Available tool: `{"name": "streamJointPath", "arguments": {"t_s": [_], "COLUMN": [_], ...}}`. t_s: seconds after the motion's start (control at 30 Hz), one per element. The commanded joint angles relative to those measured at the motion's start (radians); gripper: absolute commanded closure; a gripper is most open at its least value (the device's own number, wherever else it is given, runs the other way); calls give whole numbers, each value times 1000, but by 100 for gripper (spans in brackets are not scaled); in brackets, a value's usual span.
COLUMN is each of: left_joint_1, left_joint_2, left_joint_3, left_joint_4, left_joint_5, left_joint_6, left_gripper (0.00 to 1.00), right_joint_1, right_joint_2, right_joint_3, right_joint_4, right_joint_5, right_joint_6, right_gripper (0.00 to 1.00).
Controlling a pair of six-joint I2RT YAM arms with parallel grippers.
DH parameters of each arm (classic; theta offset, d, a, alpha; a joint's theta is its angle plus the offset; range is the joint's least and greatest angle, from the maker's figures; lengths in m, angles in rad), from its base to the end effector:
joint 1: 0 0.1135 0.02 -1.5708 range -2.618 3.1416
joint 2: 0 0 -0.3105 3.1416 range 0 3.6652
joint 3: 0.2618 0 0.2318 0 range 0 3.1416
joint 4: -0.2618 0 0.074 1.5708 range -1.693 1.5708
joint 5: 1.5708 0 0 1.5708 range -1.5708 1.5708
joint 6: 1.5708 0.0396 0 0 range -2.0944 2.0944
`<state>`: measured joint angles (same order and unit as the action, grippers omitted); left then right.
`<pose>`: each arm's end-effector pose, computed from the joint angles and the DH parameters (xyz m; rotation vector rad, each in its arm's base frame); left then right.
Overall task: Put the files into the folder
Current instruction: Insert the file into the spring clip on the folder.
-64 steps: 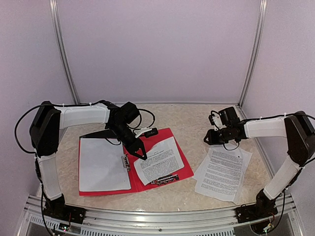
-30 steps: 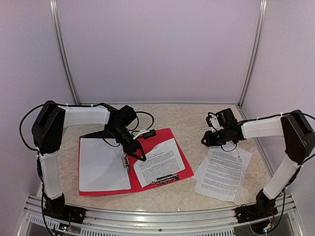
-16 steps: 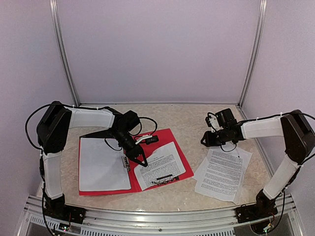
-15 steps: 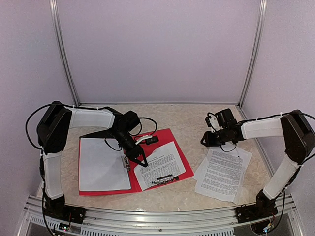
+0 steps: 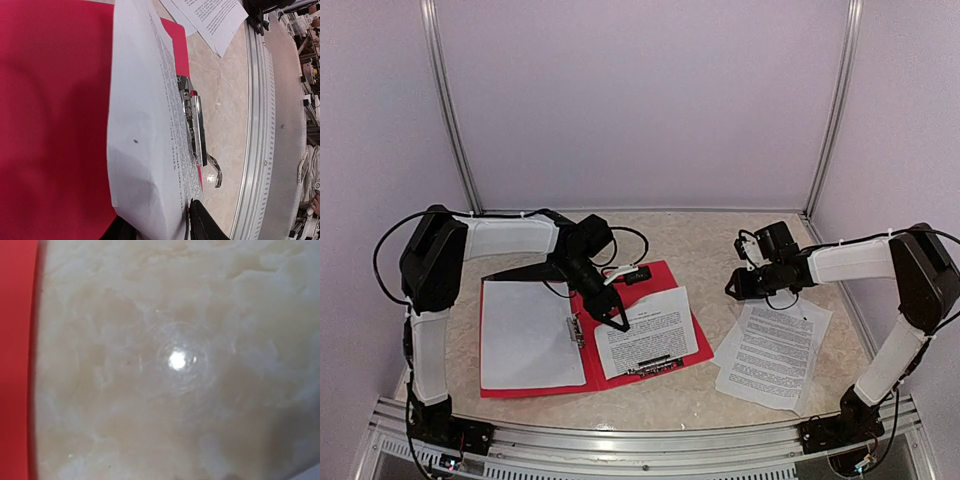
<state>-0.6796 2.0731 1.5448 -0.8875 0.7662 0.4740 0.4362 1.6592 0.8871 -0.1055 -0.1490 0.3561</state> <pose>0.3008 -0.2784 0.2233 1.6263 2.3364 -1.1633 0.2894 0.1414 0.2225 -0.1679 2.5031 0.5222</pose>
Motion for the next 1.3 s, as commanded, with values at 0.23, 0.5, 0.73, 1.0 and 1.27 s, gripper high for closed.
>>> {"name": "streamJointPath", "arguments": {"t_s": [0.23,0.5,0.73,1.0,1.27], "left_joint_1": [-26,-24,-29,-46,-55], "left_joint_2": [59,59,53,30,-24], "left_joint_3": [57,74,98,87,56], "left_joint_4": [-69,-70,-63,-12,65], "left_joint_5": [-81,-123,-166,-268,-330], "left_joint_6": [11,1,-3,-39,-53], "left_gripper": [65,64,60,52,51], "right_joint_1": [16,28,39,42,49], "right_joint_2": [4,16,24,26,18], "right_joint_3": [-22,-16,-17,-19,-4], "right_joint_4": [11,21,23,24,14], "right_joint_5": [7,0,1,0,5], "right_joint_6": [6,15,17,17,14], "right_gripper": [70,70,70,71,71]}}
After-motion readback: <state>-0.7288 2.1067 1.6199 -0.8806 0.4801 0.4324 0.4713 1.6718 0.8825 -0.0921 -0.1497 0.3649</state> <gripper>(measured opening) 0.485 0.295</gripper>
